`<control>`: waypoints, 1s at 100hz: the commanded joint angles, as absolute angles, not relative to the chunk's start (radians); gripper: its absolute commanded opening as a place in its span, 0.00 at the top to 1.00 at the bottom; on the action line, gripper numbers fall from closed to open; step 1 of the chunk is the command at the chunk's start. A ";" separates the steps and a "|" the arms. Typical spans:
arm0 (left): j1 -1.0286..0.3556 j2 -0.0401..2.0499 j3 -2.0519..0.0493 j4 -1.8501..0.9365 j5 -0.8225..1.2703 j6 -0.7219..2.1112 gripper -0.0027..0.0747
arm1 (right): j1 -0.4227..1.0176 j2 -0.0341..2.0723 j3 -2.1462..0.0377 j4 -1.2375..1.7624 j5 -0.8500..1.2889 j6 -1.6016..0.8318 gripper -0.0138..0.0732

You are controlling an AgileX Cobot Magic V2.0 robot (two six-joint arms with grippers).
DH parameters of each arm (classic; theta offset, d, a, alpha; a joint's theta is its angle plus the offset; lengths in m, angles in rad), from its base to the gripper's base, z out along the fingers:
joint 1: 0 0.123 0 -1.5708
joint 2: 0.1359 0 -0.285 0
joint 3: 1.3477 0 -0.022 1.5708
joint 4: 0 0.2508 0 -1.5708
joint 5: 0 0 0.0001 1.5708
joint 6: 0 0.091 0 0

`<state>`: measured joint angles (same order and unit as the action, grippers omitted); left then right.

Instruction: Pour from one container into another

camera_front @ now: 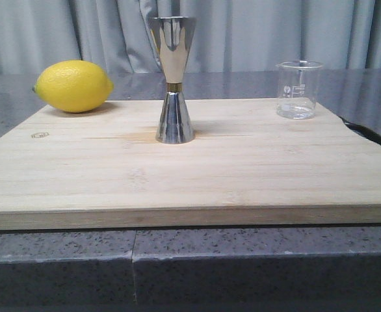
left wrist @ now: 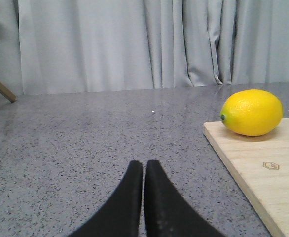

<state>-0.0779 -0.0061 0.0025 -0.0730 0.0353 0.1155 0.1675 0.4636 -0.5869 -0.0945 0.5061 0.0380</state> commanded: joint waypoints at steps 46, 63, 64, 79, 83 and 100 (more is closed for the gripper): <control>-0.075 -0.031 0.008 -0.083 -0.048 0.117 0.99 | -0.036 -0.005 -0.003 -0.050 -0.065 0.036 0.92; -0.075 -0.031 0.008 -0.083 -0.048 0.117 0.99 | -0.036 -0.031 0.042 -0.039 -0.090 0.036 0.92; -0.075 -0.031 0.008 -0.083 -0.048 0.117 0.99 | -0.036 -0.031 0.042 -0.037 -0.092 0.036 0.92; -0.075 -0.031 0.008 -0.083 -0.048 0.117 0.99 | -0.036 -0.031 0.042 -0.037 -0.087 0.036 0.92; -0.075 -0.031 0.008 -0.083 -0.048 0.117 0.99 | -0.036 -0.031 0.042 -0.037 -0.087 0.036 0.92; -0.075 -0.031 0.008 -0.083 -0.048 0.117 0.99 | -0.036 -0.031 0.042 -0.037 -0.087 0.036 0.92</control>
<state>-0.0779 -0.0061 0.0025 -0.0730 0.0327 0.1155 -0.0292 -0.0076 0.0269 -0.0383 0.0000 0.0380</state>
